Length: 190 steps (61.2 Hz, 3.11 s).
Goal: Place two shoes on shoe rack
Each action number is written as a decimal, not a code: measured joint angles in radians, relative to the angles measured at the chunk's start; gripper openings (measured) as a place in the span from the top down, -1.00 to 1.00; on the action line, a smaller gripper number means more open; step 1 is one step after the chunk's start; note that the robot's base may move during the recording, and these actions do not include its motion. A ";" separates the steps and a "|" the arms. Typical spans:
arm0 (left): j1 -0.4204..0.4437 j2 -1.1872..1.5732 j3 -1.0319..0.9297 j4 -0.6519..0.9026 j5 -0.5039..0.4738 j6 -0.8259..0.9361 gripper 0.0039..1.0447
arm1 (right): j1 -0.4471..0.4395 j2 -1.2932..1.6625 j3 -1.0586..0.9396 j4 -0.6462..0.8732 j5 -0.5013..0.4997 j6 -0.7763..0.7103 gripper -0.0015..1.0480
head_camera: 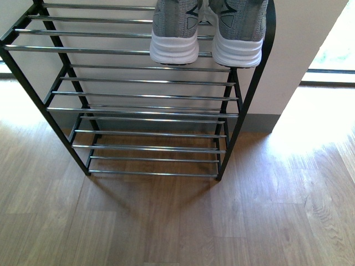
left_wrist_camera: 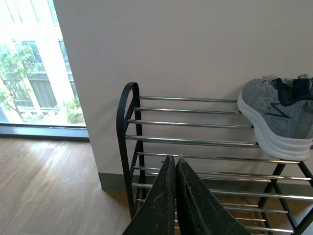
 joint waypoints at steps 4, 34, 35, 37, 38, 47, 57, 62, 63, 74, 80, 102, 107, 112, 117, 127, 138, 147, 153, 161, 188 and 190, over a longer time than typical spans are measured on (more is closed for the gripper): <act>0.041 -0.048 -0.016 -0.030 0.040 -0.002 0.99 | 0.000 0.000 0.000 0.000 0.000 0.000 -0.82; 0.285 -0.288 -0.092 -0.179 0.305 -0.002 0.99 | 0.000 0.000 0.000 0.000 0.000 0.000 -0.82; 0.294 -0.294 -0.092 -0.182 0.311 -0.002 0.99 | 0.000 0.000 0.000 0.000 -0.001 0.000 -0.82; 0.318 -0.311 -0.092 -0.195 0.311 -0.002 0.99 | 0.000 0.000 0.000 0.000 0.000 0.000 -0.82; 0.322 -0.314 -0.092 -0.198 0.311 -0.002 0.99 | 0.000 0.000 0.000 0.000 0.000 0.000 -0.82; 0.331 -0.362 -0.092 -0.247 0.322 -0.003 0.99 | 0.000 0.000 0.000 0.000 0.000 0.000 -0.82; 0.332 -0.415 -0.092 -0.299 0.322 -0.002 0.99 | 0.000 0.000 0.000 0.000 0.000 0.000 -0.82; 0.332 -0.442 -0.092 -0.326 0.322 -0.002 0.99 | 0.000 0.000 0.000 0.000 0.000 0.000 -0.82; 0.332 -0.446 -0.092 -0.331 0.322 -0.003 0.99 | 0.000 0.000 0.000 0.000 0.000 0.000 -0.82; 0.332 -0.608 -0.092 -0.510 0.324 -0.002 0.99 | 0.000 0.000 0.000 0.000 0.000 0.000 -0.82; 0.333 -0.615 -0.092 -0.518 0.324 -0.003 0.99 | 0.000 0.000 0.000 0.000 -0.002 0.000 -0.82; 0.333 -0.616 -0.092 -0.517 0.324 -0.003 0.41 | 0.000 -0.001 0.000 0.000 -0.001 0.000 -0.82; 0.333 -0.616 -0.092 -0.517 0.324 -0.003 0.17 | 0.000 -0.001 0.000 0.000 -0.001 0.000 -0.82; 0.333 -0.616 -0.092 -0.517 0.323 -0.003 -0.10 | 0.000 -0.001 0.000 0.000 -0.002 0.000 -0.82; 0.333 -0.616 -0.092 -0.517 0.321 -0.003 -0.37 | 0.000 -0.001 0.000 0.000 -0.005 0.000 -0.82; 0.333 -0.616 -0.092 -0.517 0.322 -0.002 -0.84 | 0.000 -0.001 0.000 0.000 -0.004 0.000 -0.82; 0.334 -0.616 -0.092 -0.518 0.326 -0.002 -0.83 | 0.000 -0.002 0.000 0.000 0.002 0.000 -0.82; 0.334 -0.616 -0.092 -0.518 0.326 -0.002 -0.83 | 0.000 0.000 0.000 -0.002 0.005 0.000 -0.82; 0.334 -0.616 -0.092 -0.518 0.324 -0.003 -0.83 | 0.000 -0.002 0.000 -0.002 0.001 0.000 -0.82; 0.334 -0.616 -0.092 -0.517 0.325 -0.003 -0.83 | 0.000 -0.002 0.000 -0.002 0.001 0.000 -0.82; 0.334 -0.616 -0.092 -0.518 0.325 -0.002 -0.83 | 0.000 -0.001 0.000 -0.002 0.000 0.000 -0.82; 0.334 -0.616 -0.092 -0.517 0.325 -0.003 -0.83 | 0.000 -0.001 0.000 -0.002 0.002 0.000 -0.82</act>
